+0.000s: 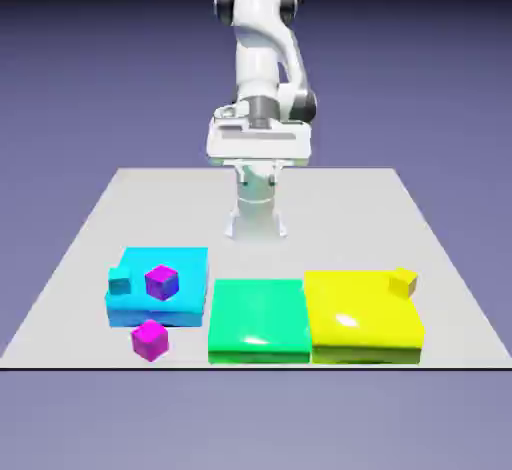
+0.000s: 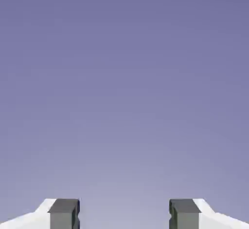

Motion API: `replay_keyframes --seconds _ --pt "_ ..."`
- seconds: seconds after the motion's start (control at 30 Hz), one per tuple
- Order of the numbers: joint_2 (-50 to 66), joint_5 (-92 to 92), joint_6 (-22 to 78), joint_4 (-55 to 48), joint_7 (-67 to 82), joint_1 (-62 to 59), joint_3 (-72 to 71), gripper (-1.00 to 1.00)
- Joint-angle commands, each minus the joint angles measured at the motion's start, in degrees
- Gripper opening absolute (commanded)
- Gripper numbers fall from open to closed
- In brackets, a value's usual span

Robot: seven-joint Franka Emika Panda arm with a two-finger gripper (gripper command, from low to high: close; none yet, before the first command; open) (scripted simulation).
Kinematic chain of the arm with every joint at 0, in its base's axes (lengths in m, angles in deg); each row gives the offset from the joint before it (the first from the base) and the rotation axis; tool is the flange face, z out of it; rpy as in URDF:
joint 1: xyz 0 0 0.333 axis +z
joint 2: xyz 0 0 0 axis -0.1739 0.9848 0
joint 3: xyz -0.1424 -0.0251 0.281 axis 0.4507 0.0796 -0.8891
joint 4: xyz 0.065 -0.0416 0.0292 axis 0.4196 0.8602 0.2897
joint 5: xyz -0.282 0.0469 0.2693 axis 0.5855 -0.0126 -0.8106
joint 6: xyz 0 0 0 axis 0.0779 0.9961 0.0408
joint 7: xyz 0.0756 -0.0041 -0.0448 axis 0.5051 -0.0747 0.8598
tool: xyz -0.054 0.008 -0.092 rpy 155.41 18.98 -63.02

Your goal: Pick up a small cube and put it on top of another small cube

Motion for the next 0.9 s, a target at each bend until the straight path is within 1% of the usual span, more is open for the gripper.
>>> replay_keyframes --seconds 0.0,0.87 --pt "2.1 0.2 1.3 -1.3 1.5 0.7 1.2 0.0" --pt "56.1 6.0 35.2 -36.1 41.4 19.6 31.9 0.0"
